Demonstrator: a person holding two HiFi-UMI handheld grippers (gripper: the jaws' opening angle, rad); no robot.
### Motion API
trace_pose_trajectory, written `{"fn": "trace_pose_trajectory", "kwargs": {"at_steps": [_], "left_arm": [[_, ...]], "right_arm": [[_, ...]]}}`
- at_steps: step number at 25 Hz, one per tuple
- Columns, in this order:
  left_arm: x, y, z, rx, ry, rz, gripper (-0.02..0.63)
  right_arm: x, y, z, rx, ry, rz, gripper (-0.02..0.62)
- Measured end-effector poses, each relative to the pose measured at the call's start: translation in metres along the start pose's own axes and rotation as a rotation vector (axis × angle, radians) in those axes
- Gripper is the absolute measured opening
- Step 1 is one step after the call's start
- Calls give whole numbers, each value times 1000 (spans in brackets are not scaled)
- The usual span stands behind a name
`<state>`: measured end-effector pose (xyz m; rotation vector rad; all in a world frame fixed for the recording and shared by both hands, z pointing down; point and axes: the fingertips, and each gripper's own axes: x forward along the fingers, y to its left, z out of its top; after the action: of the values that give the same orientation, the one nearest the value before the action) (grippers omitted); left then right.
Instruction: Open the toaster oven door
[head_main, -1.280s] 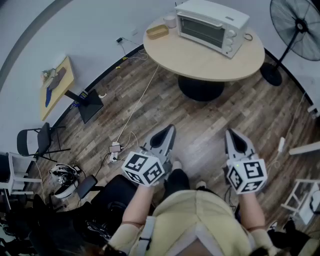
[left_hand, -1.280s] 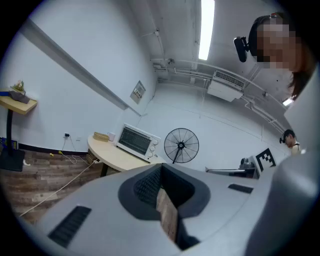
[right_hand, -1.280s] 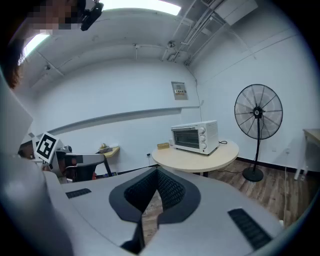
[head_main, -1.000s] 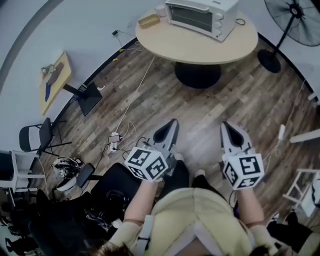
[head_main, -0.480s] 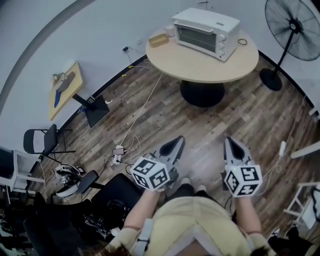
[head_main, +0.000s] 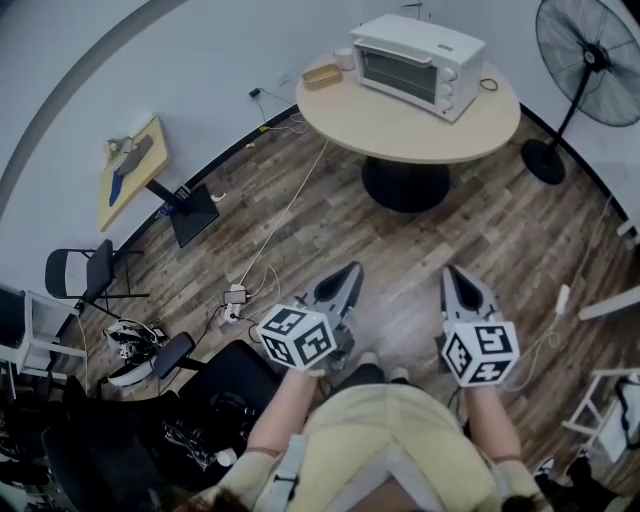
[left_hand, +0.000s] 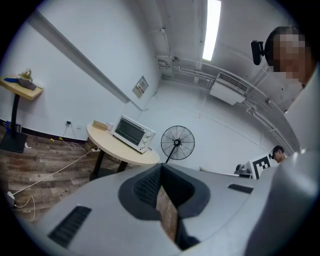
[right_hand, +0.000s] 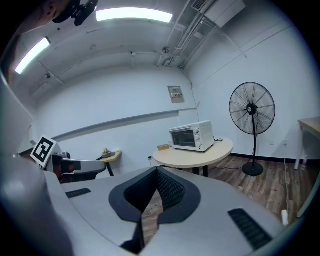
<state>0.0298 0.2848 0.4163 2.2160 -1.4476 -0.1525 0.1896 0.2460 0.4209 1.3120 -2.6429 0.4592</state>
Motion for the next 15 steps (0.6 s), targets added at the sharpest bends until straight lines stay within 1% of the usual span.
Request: {"fn": "trace_pose_trajectory", "kwargs": {"at_steps": [3, 5, 8, 10, 12, 15], "left_arm": [[2, -5, -4, 39, -14, -24, 2], [5, -9, -7, 46, -13, -34, 2], [4, -6, -7, 30, -18, 0, 2], [2, 2, -4, 44, -31, 36, 2], [4, 8, 2, 69, -42, 49, 2], [19, 13, 11, 109, -46, 11, 2]], "right_arm": [[1, 2, -4, -6, 1, 21, 2], [2, 4, -5, 3, 6, 51, 2], [4, 6, -8, 49, 13, 74, 2], [6, 8, -10, 80, 17, 87, 2], [11, 10, -12, 111, 23, 108, 2], [24, 10, -11, 162, 23, 134, 2]]}}
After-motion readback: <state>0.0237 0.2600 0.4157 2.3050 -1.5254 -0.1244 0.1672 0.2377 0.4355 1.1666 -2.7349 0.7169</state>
